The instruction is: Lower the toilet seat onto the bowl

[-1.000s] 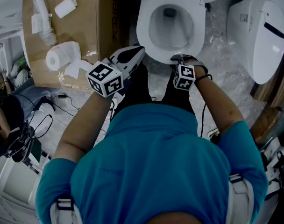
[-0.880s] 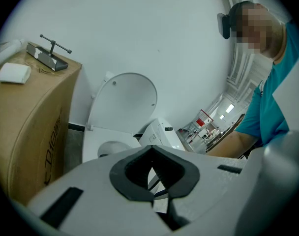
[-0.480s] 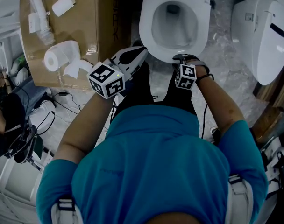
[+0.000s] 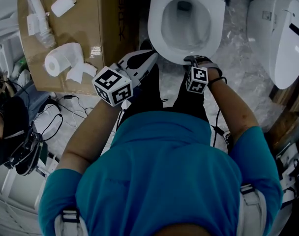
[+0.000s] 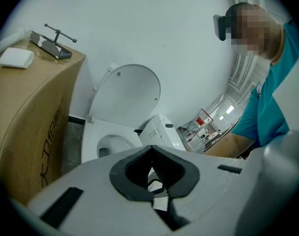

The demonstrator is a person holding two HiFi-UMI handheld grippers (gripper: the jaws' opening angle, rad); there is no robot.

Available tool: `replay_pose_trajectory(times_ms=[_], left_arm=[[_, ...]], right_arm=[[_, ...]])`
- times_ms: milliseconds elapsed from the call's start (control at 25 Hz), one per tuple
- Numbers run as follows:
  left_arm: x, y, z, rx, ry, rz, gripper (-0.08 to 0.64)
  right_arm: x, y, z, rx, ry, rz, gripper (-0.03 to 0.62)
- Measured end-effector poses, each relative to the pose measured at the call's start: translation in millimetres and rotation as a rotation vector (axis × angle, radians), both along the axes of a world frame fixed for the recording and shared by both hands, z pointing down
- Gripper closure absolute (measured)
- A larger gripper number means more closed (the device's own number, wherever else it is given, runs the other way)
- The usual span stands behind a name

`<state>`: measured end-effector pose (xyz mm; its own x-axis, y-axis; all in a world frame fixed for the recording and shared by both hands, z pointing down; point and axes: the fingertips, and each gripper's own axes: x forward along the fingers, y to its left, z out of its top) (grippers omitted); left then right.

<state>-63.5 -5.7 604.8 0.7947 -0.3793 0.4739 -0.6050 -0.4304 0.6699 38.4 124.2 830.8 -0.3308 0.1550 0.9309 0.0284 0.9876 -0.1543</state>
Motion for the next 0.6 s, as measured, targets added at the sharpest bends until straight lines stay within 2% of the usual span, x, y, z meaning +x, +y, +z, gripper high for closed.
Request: replay_pose_trajectory(times_ms=[600], left_arm=[[-8,1,14,-0.023,-0.015,0.006,0.557]], right_arm=[[0,4,26,0.029,0.017,-0.025,0.485]])
